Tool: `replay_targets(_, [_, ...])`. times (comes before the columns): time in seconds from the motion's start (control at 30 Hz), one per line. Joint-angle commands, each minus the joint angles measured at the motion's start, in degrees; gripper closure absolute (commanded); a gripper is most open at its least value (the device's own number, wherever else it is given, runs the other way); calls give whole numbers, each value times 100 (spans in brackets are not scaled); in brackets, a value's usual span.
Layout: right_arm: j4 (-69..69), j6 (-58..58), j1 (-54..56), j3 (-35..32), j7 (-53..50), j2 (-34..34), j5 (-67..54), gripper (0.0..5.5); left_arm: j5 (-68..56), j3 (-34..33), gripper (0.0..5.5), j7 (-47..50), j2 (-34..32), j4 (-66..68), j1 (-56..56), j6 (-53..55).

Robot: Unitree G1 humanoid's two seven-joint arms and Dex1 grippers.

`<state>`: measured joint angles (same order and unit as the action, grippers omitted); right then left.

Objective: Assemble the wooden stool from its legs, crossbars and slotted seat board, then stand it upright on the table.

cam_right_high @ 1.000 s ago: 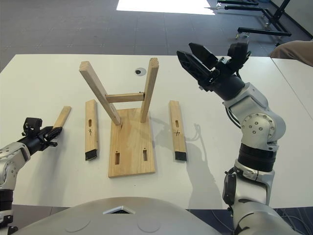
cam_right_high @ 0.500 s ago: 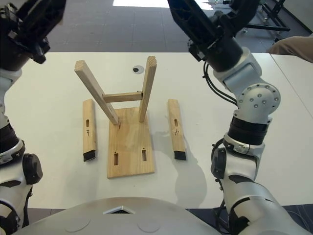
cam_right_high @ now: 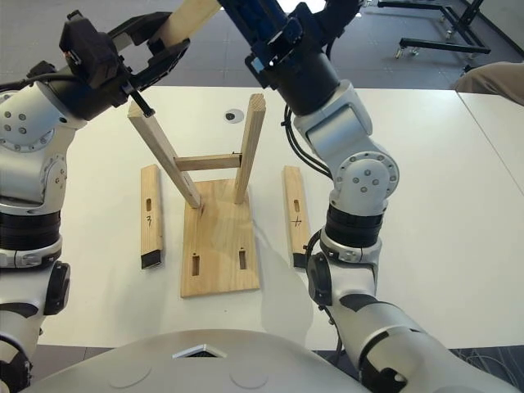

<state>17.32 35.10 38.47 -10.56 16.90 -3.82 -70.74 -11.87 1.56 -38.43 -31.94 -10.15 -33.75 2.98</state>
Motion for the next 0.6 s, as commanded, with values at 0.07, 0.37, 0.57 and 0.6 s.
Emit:
replay_targets(0.07, [14,-530,111,-245,99,-178,390,142,84,-216,422,171,9,75,14,7])
replay_targets(0.37, [-709,-562,27,-5,410,43,571,142,420,17,422,25,-59,-154,55,-394])
replay_targets(0.57, [-1110,-654,190,42,555,169,765,142,443,265,422,-193,0,-326,143,-420])
replay_targets(0.6, [-1129,-626,188,56,575,169,779,162,453,291,422,-193,18,-353,155,-407])
